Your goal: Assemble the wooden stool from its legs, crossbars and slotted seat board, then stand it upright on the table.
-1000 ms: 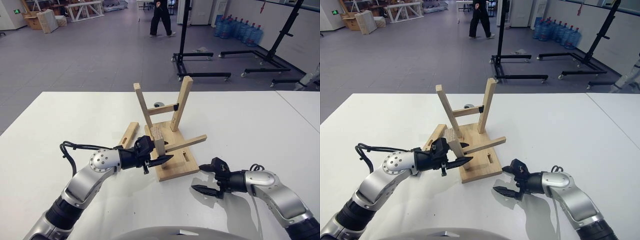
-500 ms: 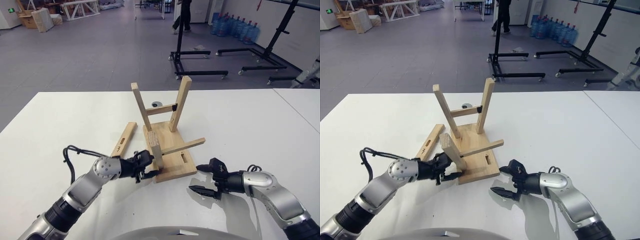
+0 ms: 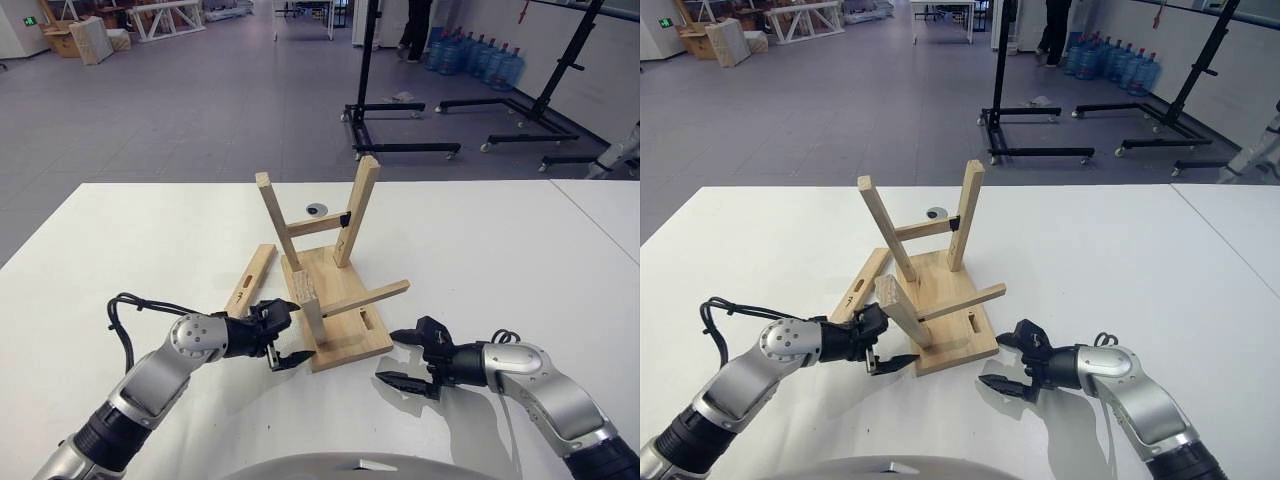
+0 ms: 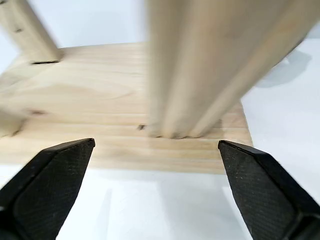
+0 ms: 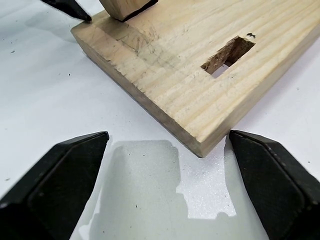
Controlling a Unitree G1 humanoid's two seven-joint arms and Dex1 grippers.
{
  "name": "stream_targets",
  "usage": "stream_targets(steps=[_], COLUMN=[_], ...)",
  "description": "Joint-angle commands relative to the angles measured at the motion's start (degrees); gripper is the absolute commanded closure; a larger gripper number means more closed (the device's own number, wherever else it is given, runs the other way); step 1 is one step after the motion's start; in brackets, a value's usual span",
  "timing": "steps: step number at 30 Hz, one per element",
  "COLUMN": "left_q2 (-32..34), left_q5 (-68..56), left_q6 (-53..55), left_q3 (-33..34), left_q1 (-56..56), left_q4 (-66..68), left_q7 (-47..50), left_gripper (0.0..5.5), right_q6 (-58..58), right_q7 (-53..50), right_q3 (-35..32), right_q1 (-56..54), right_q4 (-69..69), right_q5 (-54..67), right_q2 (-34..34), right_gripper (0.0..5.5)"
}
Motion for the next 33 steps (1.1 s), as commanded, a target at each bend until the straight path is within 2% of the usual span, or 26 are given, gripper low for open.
stream_targets(steps=[1,6,9,15,19,22,30,33], left_q2=[2.3,6.2,5.1,-3.7,-6.1,-6.6,-10.5,-11.7], left_q5=[-4.9,-11.1,-9.2,-7.2,-2.5,1.1,0.5,0.2], left_q6=[3.2,13.9,21.8,31.3,28.5,24.2,22.6,22.8], left_q3=[8.8,22.0,24.6,17.4,12.8,12.0,12.2,12.5], left_q1=[0.4,1.7,2.6,1.6,3.0,3.8,4.0,4.9], left_q4=[-4.9,-12.0,-11.4,-9.6,-2.5,2.8,6.4,6.7], left_q7=[-0.4,2.6,9.9,20.2,24.0,25.8,25.2,25.1], left_gripper=[0.96,0.96,0.96,0.96,0.96,0.96,0.96,1.34], right_q6=[1.0,0.8,0.8,1.1,1.1,1.1,0.7,0.7], right_q7=[-0.2,-0.3,-0.8,-1.1,-0.9,-0.7,-0.5,-0.5], right_q3=[-0.7,-2.7,-3.9,-2.7,-2.0,-1.5,-0.8,-0.8], right_q1=[1.6,2.9,3.9,3.3,2.6,2.5,2.3,2.0], right_q4=[0.6,0.4,0.3,0.5,0.6,0.6,1.2,1.4], right_q5=[0.0,0.5,0.8,0.3,0.2,0.1,-0.4,-0.2], right_q2=[-0.5,-1.2,-1.1,-0.3,-0.3,-0.3,-0.3,-0.5], right_gripper=[1.07,1.07,1.07,1.07,1.07,1.07,1.07,1.07])
